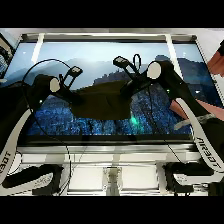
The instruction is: Fold the clothes and pants, and hang the long-sleeved shirts on hangers.
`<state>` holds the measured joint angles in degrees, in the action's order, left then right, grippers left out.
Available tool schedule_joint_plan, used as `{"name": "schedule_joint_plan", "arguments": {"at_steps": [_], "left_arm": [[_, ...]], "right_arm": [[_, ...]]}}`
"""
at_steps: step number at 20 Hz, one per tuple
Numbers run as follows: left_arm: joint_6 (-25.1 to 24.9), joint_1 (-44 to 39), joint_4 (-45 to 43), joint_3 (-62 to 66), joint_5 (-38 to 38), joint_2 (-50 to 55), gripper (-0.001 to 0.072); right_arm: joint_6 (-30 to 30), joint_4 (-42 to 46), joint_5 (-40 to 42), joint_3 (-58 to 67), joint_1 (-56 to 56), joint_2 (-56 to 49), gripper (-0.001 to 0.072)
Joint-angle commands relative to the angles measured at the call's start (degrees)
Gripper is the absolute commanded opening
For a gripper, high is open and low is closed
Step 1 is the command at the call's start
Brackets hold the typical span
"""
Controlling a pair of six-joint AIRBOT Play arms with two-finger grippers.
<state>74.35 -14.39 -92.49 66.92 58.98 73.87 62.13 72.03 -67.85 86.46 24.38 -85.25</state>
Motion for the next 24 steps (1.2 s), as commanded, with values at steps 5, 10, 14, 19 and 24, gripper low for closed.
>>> {"name": "schedule_joint_plan", "arguments": {"at_steps": [5, 10, 14, 19, 24], "left_arm": [[2.1, 0.0, -3.5, -0.1, -18.3, 4.2, 0.0078], [2.2, 0.0, -3.3, -0.1, -21.4, 10.2, 0.0267], [2.2, 0.0, -3.3, 0.1, -27.1, 11.3, 0.0327], [2.2, 0.0, -3.3, 3.4, -26.7, 10.0, 0.0561], [2.2, 0.3, -3.5, 5.0, -24.3, 4.7, 0.0569]], "right_arm": [[1.7, 1.6, 13.2, -0.1, -3.0, -8.4, 0.0031], [1.2, 1.4, 20.3, 0.0, -3.3, -10.0, 0.0145], [1.3, 1.8, 25.1, 0.4, -3.3, -10.0, 0.0381], [7.0, -0.9, 12.2, 6.8, -6.4, -9.9, 0.0527], [8.3, -16.8, -5.7, 7.1, -17.9, -12.2, 0.0559]]}}
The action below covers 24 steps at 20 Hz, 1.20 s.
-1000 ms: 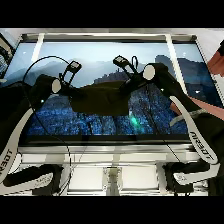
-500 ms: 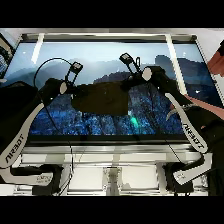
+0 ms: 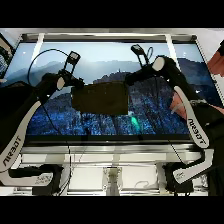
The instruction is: Fold the clothes and pants, and hang the long-sleeved shirts on hangers.
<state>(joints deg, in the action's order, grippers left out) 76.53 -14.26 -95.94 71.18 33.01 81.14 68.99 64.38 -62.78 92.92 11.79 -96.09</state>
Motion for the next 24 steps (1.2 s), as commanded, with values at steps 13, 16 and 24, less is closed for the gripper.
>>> {"name": "schedule_joint_plan", "arguments": {"at_steps": [13, 16, 24], "left_arm": [[0.0, 0.6, 0.0, 0.7, 27.1, -9.4, 0.0569], [0.0, 0.5, 0.1, 0.7, 27.1, -9.4, 0.0569], [0.0, 0.5, 0.4, 0.7, 24.7, -9.4, 0.0569]], "right_arm": [[3.0, -16.6, -7.6, -0.7, -4.3, -16.9, 0.062], [4.0, -17.9, -7.3, -0.7, -4.8, -19.3, 0.062], [3.7, -26.3, -6.9, -0.5, -0.3, -22.5, 0.0538]]}}
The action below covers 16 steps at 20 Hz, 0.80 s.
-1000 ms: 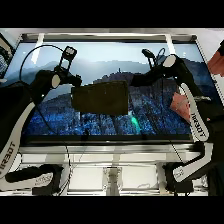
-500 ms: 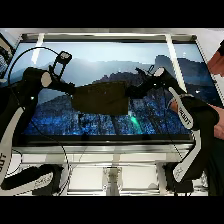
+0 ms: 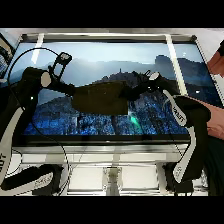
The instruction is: Fold the clothes and pants, and hang the long-sleeved shirts on hangers.
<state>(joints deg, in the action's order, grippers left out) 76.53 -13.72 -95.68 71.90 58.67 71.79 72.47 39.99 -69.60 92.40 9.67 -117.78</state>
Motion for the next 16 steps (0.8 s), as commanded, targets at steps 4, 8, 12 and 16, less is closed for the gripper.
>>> {"name": "schedule_joint_plan", "arguments": {"at_steps": [4, 8, 12, 16], "left_arm": [[0.2, 0.0, 0.6, 0.0, -1.0, 0.0, 0.0569], [0.2, 0.0, 0.7, 0.0, -1.0, 0.0, 0.0569], [0.2, 0.0, 1.7, 0.0, -0.8, 0.0, 0.0569], [0.2, 0.0, 1.7, 0.0, -0.3, 0.0, 0.0569]], "right_arm": [[0.4, -4.8, 0.0, 0.0, 4.5, -0.8, 0.0081], [5.6, -7.8, -7.0, 6.8, 2.4, -0.2, 0.0031], [14.1, 1.4, -18.4, 19.0, -2.7, 5.5, 0.0031], [21.0, 12.5, -34.8, 28.0, -12.6, 13.7, 0.0031]]}}
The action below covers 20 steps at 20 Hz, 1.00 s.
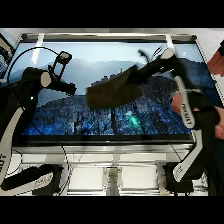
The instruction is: Fold the clothes and pants, and hang the long-sleeved shirts on hangers.
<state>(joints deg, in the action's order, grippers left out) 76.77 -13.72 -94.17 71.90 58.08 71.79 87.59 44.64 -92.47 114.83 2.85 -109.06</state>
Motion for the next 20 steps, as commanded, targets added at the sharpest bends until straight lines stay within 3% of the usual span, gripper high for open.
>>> {"name": "schedule_joint_plan", "arguments": {"at_steps": [1, 5, 10, 15, 20], "left_arm": [[0.0, 0.0, 0.4, 0.0, 0.3, 0.0, 0.0569], [0.4, -0.1, 1.4, 0.0, 2.7, -1.0, 0.0569], [0.4, -0.1, 1.2, 0.0, 2.6, -3.1, 0.057], [0.4, -0.1, 1.2, 0.0, 2.6, -4.3, 0.057], [0.4, -0.1, 1.2, 0.0, 2.6, -4.2, 0.0571]], "right_arm": [[6.5, 9.5, -13.2, 4.9, -8.9, 7.7, 0.0031], [7.5, 13.5, -13.0, 2.7, -22.3, 16.5, 0.0032], [9.4, 18.2, -13.0, 0.8, -37.0, 19.5, 0.0031], [8.7, 37.2, -13.0, -4.7, -43.2, 19.4, 0.0031], [3.6, 52.0, -12.9, -14.7, -48.5, 18.8, 0.0032]]}}
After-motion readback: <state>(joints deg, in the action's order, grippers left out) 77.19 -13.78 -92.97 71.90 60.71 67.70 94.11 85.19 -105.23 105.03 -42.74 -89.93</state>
